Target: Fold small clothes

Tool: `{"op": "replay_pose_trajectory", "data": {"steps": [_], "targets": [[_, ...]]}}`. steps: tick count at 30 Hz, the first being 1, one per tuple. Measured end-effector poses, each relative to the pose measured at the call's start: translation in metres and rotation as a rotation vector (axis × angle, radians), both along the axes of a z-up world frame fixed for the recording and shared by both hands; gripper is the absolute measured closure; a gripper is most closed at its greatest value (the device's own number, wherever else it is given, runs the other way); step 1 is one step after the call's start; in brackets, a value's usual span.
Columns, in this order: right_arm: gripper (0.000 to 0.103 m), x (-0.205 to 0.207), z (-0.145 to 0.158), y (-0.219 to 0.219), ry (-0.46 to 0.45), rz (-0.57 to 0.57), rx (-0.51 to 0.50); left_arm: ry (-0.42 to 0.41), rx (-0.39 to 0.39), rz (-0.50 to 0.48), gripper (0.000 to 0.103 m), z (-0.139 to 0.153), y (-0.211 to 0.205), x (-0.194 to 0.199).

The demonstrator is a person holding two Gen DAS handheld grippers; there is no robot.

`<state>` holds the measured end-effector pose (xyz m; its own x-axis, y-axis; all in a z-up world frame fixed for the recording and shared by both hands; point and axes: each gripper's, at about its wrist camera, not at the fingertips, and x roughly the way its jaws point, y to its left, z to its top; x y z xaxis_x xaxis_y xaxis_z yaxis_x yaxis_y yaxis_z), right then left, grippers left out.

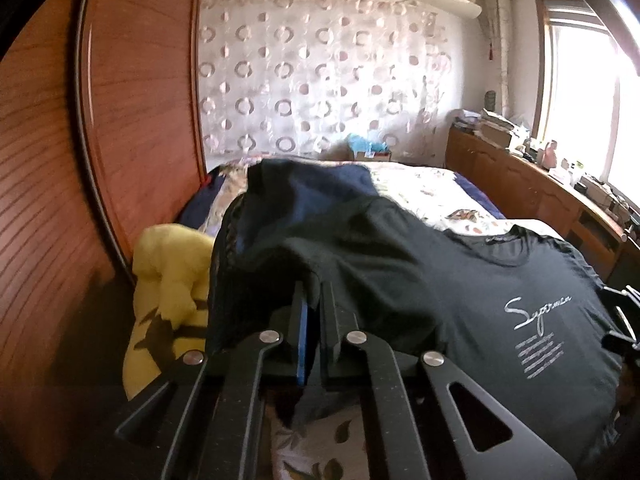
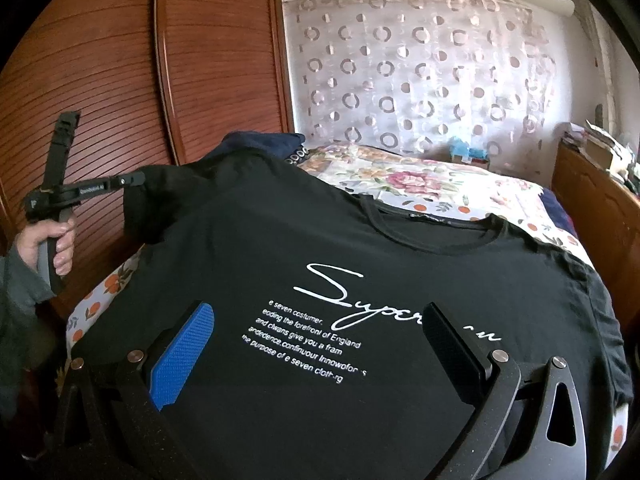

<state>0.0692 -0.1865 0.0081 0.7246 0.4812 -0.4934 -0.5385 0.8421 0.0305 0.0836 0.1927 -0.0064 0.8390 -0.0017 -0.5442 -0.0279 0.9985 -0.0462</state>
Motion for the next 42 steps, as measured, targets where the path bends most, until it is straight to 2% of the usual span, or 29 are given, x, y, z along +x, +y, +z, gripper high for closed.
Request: {"op": "replay_pose_trajectory", "data": {"steps": [6, 10, 13, 21, 24, 26, 28, 32, 38, 42], "targets": [[0.000, 0.001, 0.002, -0.007, -0.006, -0.028, 0.017, -0.050, 0.025, -0.083, 0.098, 0.037, -0.034, 0.017], [0.000, 0.002, 0.001, -0.012, -0.010, -0.056, 0.031, -0.052, 0.065, -0.150, 0.098, 0.047, -0.068, 0.033], [0.000, 0.001, -0.002, -0.012, -0.003, -0.075, 0.036, -0.031, 0.089, -0.197, 0.098, 0.046, -0.092, 0.045], [0.000, -0.004, -0.004, -0.007, 0.004, -0.114, 0.041, 0.042, 0.073, -0.302, 0.098, 0.026, -0.134, 0.049], [0.000, -0.007, -0.005, -0.005, 0.006, -0.124, 0.045, 0.072, 0.048, -0.329, 0.091, 0.021, -0.141, 0.046], [0.000, -0.009, -0.007, -0.003, 0.008, -0.130, 0.043, 0.060, 0.031, -0.338, 0.065, 0.022, -0.137, 0.037], [0.000, -0.009, -0.007, -0.002, 0.009, -0.132, 0.042, 0.039, 0.021, -0.332, 0.057, 0.025, -0.138, 0.028], [0.000, -0.008, -0.005, 0.003, 0.008, -0.123, 0.038, 0.001, 0.000, -0.301, 0.026, 0.029, -0.128, 0.011], [0.000, -0.001, -0.003, 0.018, -0.004, -0.055, 0.009, -0.038, -0.012, -0.208, 0.023, 0.021, -0.103, -0.017], [0.007, 0.012, 0.000, 0.042, -0.001, 0.019, -0.011, -0.044, -0.019, -0.146, 0.023, 0.010, -0.085, -0.034]]}}
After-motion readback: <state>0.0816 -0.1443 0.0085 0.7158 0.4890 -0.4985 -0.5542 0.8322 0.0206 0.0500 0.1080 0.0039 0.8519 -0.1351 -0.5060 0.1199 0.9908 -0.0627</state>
